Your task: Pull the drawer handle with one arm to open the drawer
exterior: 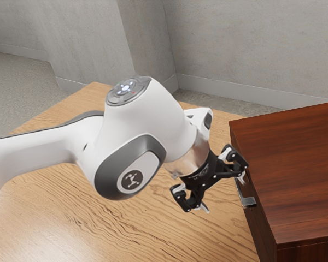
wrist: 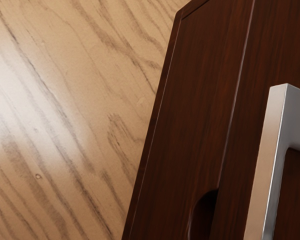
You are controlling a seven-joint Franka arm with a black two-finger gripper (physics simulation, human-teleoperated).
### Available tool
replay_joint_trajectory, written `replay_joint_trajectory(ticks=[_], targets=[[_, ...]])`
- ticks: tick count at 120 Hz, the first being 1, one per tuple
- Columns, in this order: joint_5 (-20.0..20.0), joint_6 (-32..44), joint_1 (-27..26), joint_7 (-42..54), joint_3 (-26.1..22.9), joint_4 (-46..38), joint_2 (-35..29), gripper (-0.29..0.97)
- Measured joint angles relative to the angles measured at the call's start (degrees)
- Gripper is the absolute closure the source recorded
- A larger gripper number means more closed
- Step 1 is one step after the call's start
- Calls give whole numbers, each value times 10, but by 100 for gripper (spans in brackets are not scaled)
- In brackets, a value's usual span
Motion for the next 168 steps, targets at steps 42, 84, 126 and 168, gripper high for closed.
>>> replay_joint_trajectory(ticks=[42,84,126,168], targets=[[0,7,1,-1,0,0,4,10],[0,7,1,0,0,-1,-2,43],[0,5,2,-1,4,-18,-23,55],[0,8,4,-2,7,-41,-44,64]])
